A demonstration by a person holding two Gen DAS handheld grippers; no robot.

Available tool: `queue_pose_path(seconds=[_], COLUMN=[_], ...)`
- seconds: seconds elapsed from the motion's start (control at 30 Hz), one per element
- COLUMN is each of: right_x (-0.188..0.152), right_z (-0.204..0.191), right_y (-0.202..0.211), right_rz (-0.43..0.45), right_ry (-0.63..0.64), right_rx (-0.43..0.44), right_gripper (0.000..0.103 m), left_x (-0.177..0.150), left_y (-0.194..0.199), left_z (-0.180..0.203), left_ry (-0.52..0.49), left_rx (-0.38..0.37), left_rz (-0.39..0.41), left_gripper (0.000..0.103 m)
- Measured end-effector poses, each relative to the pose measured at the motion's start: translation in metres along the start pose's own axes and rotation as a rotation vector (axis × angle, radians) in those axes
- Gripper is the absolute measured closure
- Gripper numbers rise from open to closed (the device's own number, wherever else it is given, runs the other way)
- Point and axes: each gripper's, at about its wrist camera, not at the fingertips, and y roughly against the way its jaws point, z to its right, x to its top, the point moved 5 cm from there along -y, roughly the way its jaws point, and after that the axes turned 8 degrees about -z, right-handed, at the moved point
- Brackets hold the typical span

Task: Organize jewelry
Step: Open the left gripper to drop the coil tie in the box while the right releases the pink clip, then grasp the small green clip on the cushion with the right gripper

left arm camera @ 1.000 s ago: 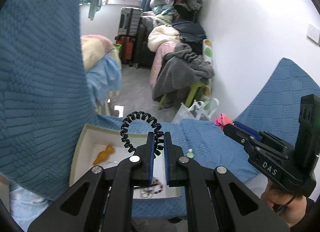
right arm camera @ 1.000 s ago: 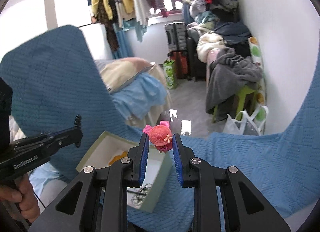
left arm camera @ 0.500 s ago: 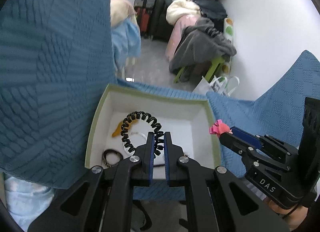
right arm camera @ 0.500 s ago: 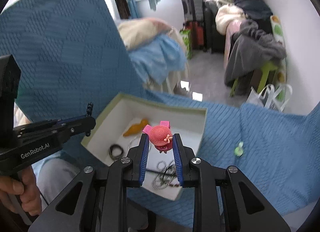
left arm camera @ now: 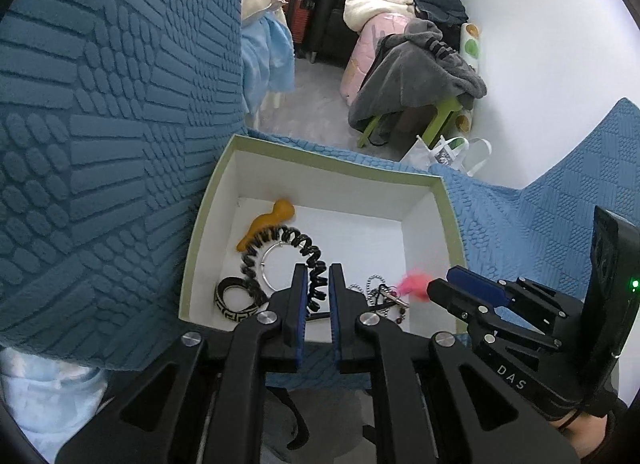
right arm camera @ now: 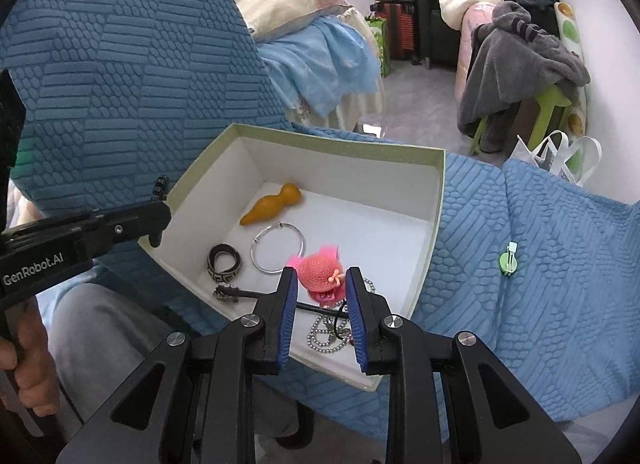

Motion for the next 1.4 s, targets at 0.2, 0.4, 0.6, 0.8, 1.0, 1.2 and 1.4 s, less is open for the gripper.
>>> queue_pose_path(seconds=[0.2,0.4,0.6,0.8,1.0,1.2,1.4], right_x=[0.009,0.022,0.028,0.014,0.003,-0.005,-0.007], right_z=[0.003,0.031,0.098,0.156,0.179,0.190,0.194], right_y=[0.024,0.055,0.043,-0.020,-0.062,-0.073,-0.087], right_rz=[0.078,0.194,0.212,0.079,0.003,-0.023,-0.051], right_ry=[0.034,0.021,-0.073,-0.177,-0.212,-0.217,-0.198], right_rx=[-0.006,-0.067,-0.159,-0.172,-0.190,-0.193,-0.232], right_gripper=[0.070,0.069,0.069,0.080,0.080,0.080,0.078], left_x=[0.001,0.004,0.006,0.003,0.002,0.002,0.001], left_y=[0.012,0.023,0.024,0.013,0.000,-0.007,-0.011], left_z=[0.003,0.008,0.014,0.026,0.035,0.030,0.027], left_ry=[0.001,0.001,0.007,-0.003,-0.017,-0.002,0.003], left_rx=[-0.010,-0.029,-0.060,-0.092,-0.113,-0.108,-0.096], left_rz=[0.053,0.117,0.166,0.157,0.130,0.114,0.103], left_gripper=[0.044,0.044,0.044,0.044,0.044,0.044,0.044])
